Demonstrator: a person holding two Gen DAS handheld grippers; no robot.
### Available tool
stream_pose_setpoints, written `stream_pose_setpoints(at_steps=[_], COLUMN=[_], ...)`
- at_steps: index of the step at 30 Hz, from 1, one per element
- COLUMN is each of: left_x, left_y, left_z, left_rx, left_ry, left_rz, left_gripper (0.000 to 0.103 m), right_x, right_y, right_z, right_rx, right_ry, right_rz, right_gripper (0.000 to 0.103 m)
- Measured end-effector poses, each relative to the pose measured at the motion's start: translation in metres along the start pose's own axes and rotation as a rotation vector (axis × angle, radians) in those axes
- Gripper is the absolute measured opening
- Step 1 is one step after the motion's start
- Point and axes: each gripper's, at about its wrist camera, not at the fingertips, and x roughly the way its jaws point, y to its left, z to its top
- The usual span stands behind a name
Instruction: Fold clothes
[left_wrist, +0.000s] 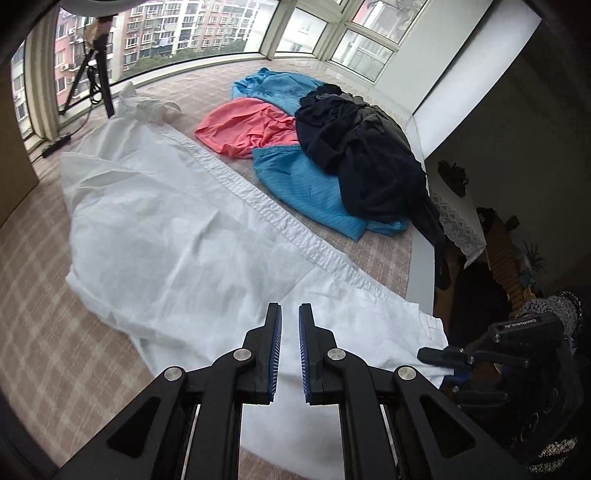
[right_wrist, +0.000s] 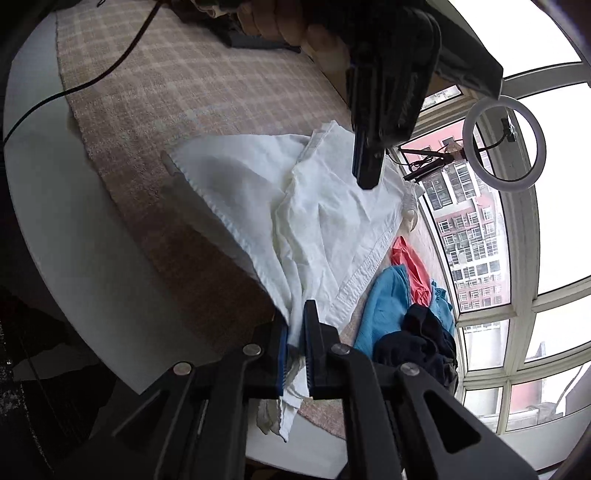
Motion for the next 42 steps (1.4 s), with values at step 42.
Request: stream_pose_setpoints(at_steps=[42], left_x=[-0.015], left_y=[0.086], left_z=[-0.063], left_rx=[-0.514], left_ry=[-0.174], left_rz=[0.2], left_gripper=[0.006], right_x=[0.224], right_y=[-0.235], right_z=[0.104], right_rx=[0.048], right_ry=[-0.054], right_rz=[0.449], right_gripper=[0.035])
